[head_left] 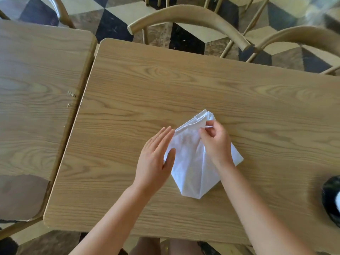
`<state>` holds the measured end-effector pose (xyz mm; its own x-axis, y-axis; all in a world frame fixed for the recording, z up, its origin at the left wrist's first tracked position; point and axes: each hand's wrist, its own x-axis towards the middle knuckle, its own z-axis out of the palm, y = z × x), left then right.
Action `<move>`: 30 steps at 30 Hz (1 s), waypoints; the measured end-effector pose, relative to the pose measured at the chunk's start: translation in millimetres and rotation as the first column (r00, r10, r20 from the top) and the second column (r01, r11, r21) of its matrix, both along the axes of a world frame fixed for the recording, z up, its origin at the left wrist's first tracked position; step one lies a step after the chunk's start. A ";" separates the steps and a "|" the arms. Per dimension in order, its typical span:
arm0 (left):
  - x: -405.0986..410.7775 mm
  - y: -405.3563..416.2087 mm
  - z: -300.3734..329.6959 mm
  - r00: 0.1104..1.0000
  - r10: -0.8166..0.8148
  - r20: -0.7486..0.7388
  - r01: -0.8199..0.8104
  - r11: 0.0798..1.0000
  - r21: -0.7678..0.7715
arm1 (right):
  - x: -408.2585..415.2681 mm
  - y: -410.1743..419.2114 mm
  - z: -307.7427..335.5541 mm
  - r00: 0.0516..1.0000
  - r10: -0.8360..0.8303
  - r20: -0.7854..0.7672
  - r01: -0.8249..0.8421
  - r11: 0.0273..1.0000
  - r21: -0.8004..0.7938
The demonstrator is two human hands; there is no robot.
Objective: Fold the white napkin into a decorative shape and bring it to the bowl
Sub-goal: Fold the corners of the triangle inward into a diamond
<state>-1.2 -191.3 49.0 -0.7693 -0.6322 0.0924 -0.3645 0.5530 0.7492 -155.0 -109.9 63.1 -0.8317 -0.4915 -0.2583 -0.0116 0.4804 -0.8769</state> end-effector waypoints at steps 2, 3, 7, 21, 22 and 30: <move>-8.7 2.5 -22.8 0.986 -0.139 0.087 0.153 0.971 -0.182 | -21.8 -1.5 -13.4 0.999 0.032 -0.024 -0.030 0.996 0.089; -13.2 4.8 -31.5 0.974 -0.186 0.132 0.212 0.949 -0.234 | -30.7 -2.9 -19.6 0.997 0.050 -0.059 -0.042 0.990 0.137; -24.9 15.8 -54.3 0.935 -0.276 0.222 0.339 0.878 -0.338 | -57.5 -9.9 -36.7 0.927 0.184 -0.326 -0.067 0.938 0.340; -38.7 36.3 -73.6 0.904 -0.117 0.410 0.283 0.885 -0.370 | -84.1 3.5 -74.7 0.197 0.776 -0.599 -0.487 0.608 0.627; -42.2 34.6 -73.3 0.908 -0.099 0.406 0.267 0.885 -0.381 | -86.2 5.6 -79.8 0.193 0.811 -0.553 -0.493 0.567 0.660; -29.9 9.7 -77.6 0.875 -0.085 0.476 0.285 0.886 -0.366 | -90.6 6.7 -89.9 0.249 0.855 -0.454 -0.501 0.515 0.695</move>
